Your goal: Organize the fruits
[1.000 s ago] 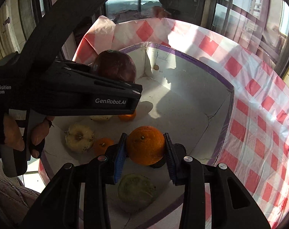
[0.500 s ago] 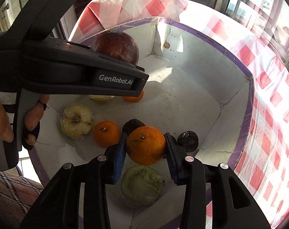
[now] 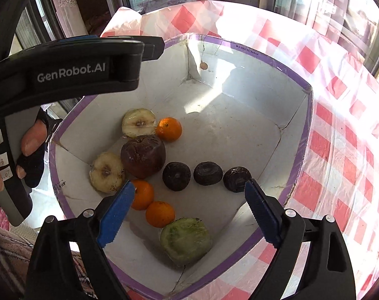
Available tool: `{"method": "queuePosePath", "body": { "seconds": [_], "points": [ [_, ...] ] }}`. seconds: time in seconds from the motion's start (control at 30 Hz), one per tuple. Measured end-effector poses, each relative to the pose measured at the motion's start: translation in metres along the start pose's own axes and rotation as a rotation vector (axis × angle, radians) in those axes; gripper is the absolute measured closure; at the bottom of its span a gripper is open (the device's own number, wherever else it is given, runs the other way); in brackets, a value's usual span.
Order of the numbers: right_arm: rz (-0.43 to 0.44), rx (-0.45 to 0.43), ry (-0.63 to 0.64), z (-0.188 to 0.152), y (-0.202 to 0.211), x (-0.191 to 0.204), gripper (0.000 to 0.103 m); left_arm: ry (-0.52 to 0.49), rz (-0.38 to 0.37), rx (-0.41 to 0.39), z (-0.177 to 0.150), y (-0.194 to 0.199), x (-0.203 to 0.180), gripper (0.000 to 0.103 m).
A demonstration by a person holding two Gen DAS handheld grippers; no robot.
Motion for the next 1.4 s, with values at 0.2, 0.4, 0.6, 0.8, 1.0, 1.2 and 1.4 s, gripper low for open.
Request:
{"method": "queuePosePath", "body": {
  "seconds": [0.2, 0.4, 0.6, 0.8, 1.0, 1.2, 1.4],
  "points": [
    [0.0, -0.008, -0.029, -0.001, 0.007, 0.003, 0.016, -0.012, -0.029, 0.178, -0.015, -0.016, -0.001, 0.002],
    [-0.004, 0.013, -0.055, -0.006, 0.002, 0.002, 0.016, -0.063, -0.023, 0.241, -0.037, -0.024, -0.007, 0.002],
    [-0.018, 0.027, -0.053, -0.007, -0.003, 0.004, 0.016, -0.091, -0.026, 0.269, -0.047, -0.028, -0.013, 0.002],
    [-0.027, 0.036, -0.06, -0.007, -0.009, 0.003, 0.017, -0.09, -0.031, 0.292, -0.05, -0.032, -0.012, 0.002],
    [-0.03, 0.039, -0.07, -0.008, -0.011, -0.001, 0.017, -0.089, -0.032, 0.301, -0.052, -0.034, -0.012, 0.002],
    [-0.033, 0.04, -0.073, -0.008, -0.012, -0.003, 0.016, -0.091, -0.032, 0.304, -0.053, -0.035, -0.012, 0.002],
    [-0.032, 0.039, -0.074, -0.009, -0.012, -0.003, 0.016, -0.098, -0.03, 0.305, -0.054, -0.036, -0.012, 0.002]
  ]
}}
Point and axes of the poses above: each gripper's, at about its wrist camera, not at the fingertips, and y roughly against the way its jaws point, x to its left, z to its top, the point moved 4 cm from there along -y, roughly the way its jaws point, and after that the axes turned 14 degrees about z, right-handed, at the moved point
